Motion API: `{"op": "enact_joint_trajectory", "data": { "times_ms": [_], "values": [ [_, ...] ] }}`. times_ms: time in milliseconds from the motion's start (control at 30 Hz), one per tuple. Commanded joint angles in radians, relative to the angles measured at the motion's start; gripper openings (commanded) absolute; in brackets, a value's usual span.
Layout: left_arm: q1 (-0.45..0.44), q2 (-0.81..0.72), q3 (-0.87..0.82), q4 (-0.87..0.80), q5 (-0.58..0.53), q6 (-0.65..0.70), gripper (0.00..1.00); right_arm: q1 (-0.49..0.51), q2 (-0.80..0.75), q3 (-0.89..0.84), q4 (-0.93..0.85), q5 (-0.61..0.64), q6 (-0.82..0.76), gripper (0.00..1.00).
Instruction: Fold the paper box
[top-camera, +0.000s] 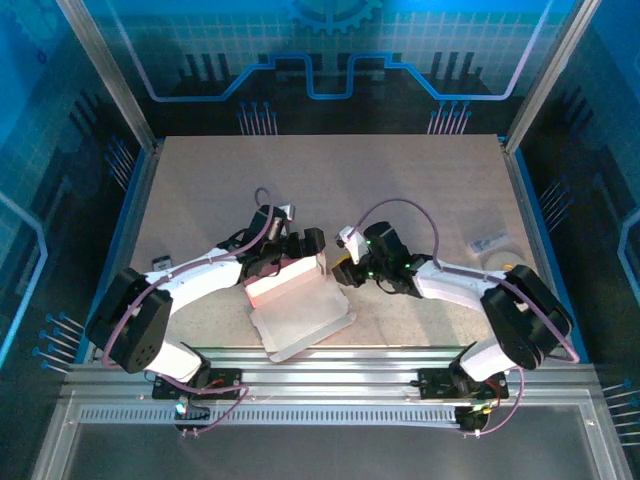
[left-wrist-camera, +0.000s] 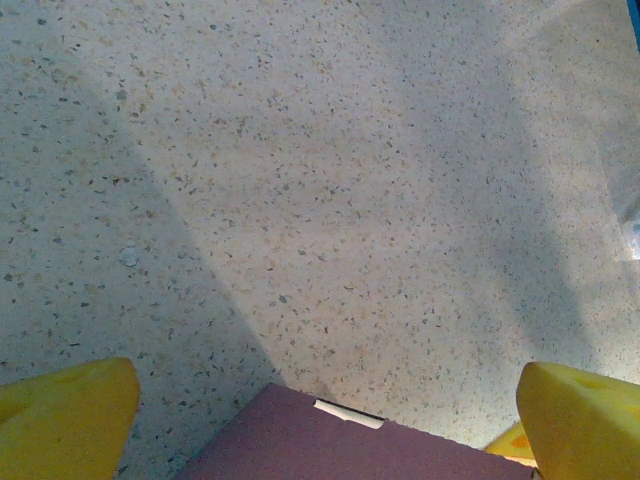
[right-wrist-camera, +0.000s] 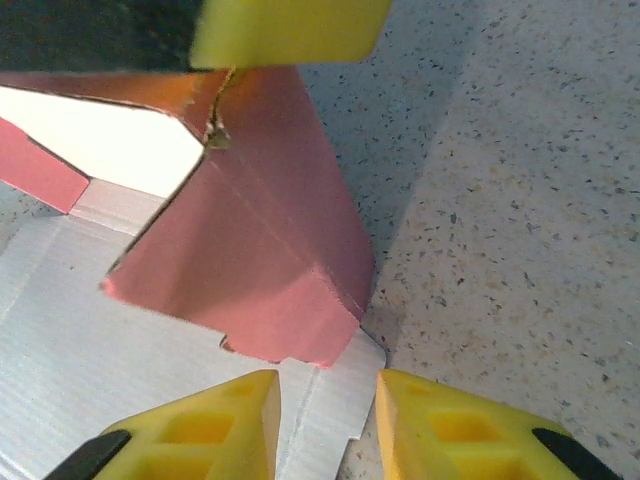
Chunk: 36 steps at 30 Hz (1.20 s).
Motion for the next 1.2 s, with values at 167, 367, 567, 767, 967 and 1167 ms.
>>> {"op": "enact_joint_trajectory", "data": {
  "times_ms": [167,367,567,767,967,1167],
  "values": [
    [-0.009,0.042,-0.021,-0.087,0.016,0.035,0.96,0.056,0.074,0.095,0.076,0.015,-0.056,0.29],
    [-0.005,0.063,-0.011,-0.070,0.081,0.051,0.95,0.083,0.114,0.137,0.082,0.056,-0.057,0.26],
    [0.007,0.083,0.002,-0.070,0.139,0.069,0.94,0.109,0.144,0.166,0.096,0.157,-0.064,0.22],
    [0.018,0.100,0.023,-0.079,0.185,0.088,0.93,0.128,0.153,0.153,0.173,0.256,-0.045,0.24],
    [0.022,0.114,0.044,-0.092,0.214,0.103,0.92,0.142,0.174,0.164,0.201,0.313,-0.025,0.24],
    [0.024,0.117,0.062,-0.112,0.215,0.106,0.92,0.176,0.200,0.206,0.173,0.432,-0.035,0.16]
  ]
}}
